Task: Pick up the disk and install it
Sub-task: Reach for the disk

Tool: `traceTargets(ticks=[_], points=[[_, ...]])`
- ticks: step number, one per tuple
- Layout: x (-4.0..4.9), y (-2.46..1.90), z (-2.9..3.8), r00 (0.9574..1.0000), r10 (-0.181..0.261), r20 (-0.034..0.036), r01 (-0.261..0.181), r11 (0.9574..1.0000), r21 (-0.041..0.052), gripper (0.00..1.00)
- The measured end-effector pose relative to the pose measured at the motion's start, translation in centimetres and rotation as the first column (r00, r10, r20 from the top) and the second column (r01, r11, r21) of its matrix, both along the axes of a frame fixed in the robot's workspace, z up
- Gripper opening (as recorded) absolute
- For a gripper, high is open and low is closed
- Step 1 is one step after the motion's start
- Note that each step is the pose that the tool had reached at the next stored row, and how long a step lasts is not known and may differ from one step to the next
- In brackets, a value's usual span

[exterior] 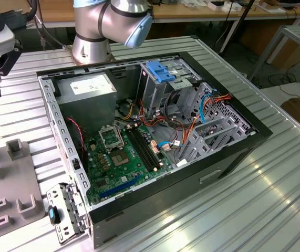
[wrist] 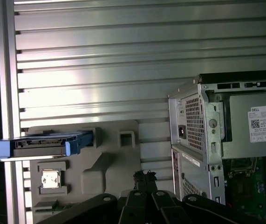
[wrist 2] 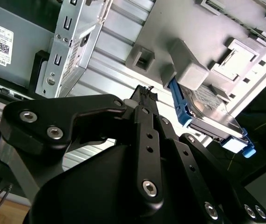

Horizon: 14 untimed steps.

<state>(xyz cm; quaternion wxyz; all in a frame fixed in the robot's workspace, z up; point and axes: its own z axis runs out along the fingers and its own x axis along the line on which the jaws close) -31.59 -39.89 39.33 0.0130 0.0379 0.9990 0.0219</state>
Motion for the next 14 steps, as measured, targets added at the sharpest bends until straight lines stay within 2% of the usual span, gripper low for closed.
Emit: traceTargets(ticks=[14], points=[[-1.6, 0.0, 0.0, 1.0, 0.0, 0.0, 0.0, 1.0, 0.0, 0.11]])
